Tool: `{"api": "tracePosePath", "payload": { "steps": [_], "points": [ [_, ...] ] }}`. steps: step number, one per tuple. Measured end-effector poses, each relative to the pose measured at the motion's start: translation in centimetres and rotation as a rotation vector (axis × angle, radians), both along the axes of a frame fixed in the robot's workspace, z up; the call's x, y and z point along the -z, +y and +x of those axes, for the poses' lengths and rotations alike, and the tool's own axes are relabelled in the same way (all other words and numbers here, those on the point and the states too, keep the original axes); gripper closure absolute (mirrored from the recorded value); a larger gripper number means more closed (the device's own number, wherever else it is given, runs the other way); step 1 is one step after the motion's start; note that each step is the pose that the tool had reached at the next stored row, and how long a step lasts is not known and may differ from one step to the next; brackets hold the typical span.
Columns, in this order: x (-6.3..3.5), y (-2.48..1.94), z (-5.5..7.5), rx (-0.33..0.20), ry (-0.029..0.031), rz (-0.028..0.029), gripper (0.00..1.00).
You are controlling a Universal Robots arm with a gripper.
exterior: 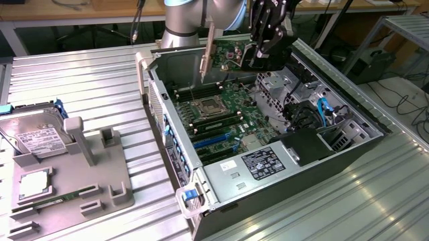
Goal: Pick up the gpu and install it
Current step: 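Insert the gpu into the slot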
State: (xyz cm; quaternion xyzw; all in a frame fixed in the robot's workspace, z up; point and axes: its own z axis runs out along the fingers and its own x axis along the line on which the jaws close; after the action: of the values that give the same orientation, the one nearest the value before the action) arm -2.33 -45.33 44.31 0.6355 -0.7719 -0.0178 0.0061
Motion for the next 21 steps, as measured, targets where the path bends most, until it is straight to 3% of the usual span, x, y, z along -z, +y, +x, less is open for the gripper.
{"api": "tracePosePath", "payload": {
  "steps": [3,9,15,21],
  "points": [
    [0.07,0.01,0.00,-0.039,-0.0013,0.0001,0.73],
    [0.38,0.02,0.00,-0.052,-0.0340,-0.0014,0.73],
    [0.63,0.02,0.00,-0.137,-0.0355,-0.0002,0.73],
    [0.70,0.02,0.00,-0.173,-0.0356,0.0006,0.73]
  ]
}}
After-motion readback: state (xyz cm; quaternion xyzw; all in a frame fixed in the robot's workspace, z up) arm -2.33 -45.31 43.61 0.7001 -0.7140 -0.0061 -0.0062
